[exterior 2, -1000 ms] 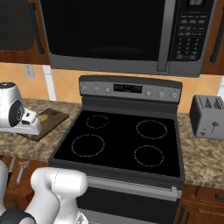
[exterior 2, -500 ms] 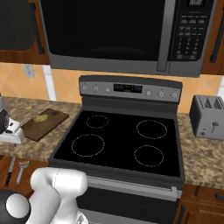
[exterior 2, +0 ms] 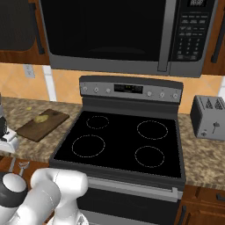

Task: Place the appropriate cutting tool for cutting the potato skin on the cutting board.

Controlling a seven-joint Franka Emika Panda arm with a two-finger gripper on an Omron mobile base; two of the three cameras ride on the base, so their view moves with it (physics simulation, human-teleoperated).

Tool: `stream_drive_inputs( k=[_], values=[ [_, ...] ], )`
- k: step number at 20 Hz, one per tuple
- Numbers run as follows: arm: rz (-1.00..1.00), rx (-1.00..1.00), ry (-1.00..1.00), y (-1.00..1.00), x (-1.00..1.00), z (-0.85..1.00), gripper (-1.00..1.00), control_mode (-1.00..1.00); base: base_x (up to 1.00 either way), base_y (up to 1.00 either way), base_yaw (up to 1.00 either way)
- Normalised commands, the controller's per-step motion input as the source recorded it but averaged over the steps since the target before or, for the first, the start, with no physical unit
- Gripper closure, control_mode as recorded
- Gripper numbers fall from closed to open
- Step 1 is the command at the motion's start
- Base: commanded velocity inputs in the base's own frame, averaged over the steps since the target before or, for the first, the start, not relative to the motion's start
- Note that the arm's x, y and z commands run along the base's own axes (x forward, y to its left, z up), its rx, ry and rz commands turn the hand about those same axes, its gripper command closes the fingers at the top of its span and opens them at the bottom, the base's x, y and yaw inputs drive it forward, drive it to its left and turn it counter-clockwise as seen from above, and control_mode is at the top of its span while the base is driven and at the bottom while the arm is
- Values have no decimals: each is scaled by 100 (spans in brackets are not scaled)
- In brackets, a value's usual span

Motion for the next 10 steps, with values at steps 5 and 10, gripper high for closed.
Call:
stream_drive_inputs(
  k=[5, 10],
  values=[
    [-5, -9, 16, 0, -1, -41, -100, -100, 0, 0, 0],
    [-9, -16, 5, 0, -18, -30, -100, -100, 0, 0, 0]
  ],
)
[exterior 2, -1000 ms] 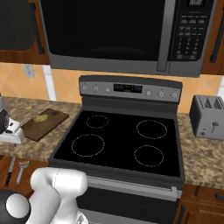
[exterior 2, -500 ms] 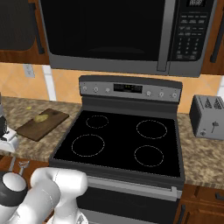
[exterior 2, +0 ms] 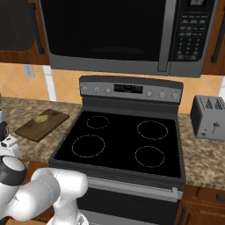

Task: Place the appropriate cutting tool for cutting the potato skin on the cutting board.

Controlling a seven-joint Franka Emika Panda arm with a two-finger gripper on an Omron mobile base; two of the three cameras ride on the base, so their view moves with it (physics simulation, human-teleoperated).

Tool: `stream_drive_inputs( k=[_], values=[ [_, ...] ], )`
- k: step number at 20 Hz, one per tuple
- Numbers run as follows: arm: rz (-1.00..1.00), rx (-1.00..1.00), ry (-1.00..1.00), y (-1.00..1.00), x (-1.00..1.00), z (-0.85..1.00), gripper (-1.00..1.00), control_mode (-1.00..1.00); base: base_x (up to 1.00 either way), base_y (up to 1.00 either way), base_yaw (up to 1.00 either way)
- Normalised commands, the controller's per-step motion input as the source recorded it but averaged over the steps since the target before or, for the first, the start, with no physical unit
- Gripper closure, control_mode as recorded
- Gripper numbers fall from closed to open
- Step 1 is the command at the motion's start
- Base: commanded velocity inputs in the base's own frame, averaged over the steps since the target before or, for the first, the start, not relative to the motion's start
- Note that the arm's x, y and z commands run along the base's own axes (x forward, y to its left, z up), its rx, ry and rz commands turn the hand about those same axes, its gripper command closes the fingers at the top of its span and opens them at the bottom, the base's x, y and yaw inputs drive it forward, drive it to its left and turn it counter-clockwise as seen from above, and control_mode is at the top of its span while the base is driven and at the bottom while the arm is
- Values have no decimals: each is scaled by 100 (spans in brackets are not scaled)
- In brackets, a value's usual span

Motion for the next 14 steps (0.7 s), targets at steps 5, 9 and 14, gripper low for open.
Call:
stream_drive_inputs(
  k=[5, 9, 14],
  values=[
    [-4, -11, 0, -5, -28, -19, -100, -100, 0, 0, 0],
    [0, -1, 0, -28, -14, -19, -100, -100, 0, 0, 0],
    [0, -1, 0, -25, -15, -23, -100, -100, 0, 0, 0]
  ],
)
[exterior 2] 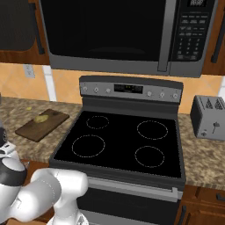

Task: Place the appropriate cutting tool for cutting the potato skin on the cutting board.

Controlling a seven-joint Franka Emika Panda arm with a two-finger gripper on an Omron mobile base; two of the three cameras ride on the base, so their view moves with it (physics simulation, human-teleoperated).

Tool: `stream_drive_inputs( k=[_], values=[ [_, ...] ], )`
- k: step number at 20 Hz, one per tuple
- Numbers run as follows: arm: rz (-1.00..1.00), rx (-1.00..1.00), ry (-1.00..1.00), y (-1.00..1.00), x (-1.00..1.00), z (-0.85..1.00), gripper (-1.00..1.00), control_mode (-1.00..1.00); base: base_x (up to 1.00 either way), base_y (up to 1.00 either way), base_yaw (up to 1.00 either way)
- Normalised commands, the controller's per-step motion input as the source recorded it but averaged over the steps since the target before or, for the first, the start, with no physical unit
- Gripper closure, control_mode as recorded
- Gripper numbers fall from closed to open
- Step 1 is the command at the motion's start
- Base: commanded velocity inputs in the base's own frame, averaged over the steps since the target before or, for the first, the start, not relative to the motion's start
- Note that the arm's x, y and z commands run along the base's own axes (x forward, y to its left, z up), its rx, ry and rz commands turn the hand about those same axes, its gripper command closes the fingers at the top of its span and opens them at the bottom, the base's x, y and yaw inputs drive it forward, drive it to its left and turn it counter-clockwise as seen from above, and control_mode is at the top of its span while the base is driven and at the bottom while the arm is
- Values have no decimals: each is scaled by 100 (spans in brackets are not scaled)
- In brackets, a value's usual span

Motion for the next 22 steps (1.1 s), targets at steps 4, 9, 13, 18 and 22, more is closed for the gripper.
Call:
stream_drive_inputs(
  k=[4, 9, 13, 18, 22],
  values=[
    [0, 0, -4, -8, -5, -19, -100, -100, 0, 0, 0],
    [0, 0, -3, 0, 0, -20, -100, -100, 0, 0, 0],
    [0, -1, -4, 0, 0, -17, -100, -100, 0, 0, 0],
    [0, 0, 0, 0, 0, -30, -100, -100, 0, 0, 0],
    [0, 0, 0, 2, 13, -22, -100, -100, 0, 0, 0]
  ],
)
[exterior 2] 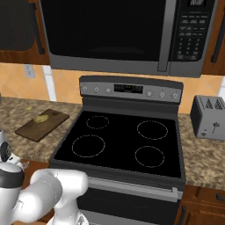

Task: Place the appropriate cutting tool for cutting the potato skin on the cutting board.

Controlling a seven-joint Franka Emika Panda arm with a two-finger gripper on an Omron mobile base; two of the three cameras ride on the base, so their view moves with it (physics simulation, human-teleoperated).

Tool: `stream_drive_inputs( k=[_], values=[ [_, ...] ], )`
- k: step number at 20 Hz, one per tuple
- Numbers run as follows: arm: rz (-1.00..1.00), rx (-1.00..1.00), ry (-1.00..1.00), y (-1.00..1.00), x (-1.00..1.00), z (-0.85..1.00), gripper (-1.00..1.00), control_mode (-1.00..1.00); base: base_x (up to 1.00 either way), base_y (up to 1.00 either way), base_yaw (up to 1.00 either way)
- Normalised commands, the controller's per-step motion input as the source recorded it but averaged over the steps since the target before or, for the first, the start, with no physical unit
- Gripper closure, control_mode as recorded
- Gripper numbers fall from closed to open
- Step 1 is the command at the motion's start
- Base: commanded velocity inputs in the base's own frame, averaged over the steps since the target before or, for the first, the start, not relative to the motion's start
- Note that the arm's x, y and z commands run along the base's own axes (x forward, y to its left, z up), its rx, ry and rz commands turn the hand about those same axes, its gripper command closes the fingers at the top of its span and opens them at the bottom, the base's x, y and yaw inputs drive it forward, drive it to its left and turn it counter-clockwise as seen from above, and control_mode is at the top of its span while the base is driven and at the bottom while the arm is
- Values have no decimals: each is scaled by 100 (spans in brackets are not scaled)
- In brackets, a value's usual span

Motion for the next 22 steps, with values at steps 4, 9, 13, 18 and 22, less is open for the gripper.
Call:
stream_drive_inputs(
  k=[4, 9, 13, 18, 22],
  values=[
    [0, -1, 0, 4, 17, -18, -100, -100, 0, 0, 0],
    [0, -2, 0, 7, 19, -13, -100, -100, 0, 0, 0],
    [0, -3, 0, 21, 20, -15, -100, -100, 0, 0, 0],
    [0, -4, 0, 18, 15, -18, -100, -100, 0, 0, 0],
    [0, -3, 0, 5, 11, -21, -100, -100, 0, 0, 0]
  ],
)
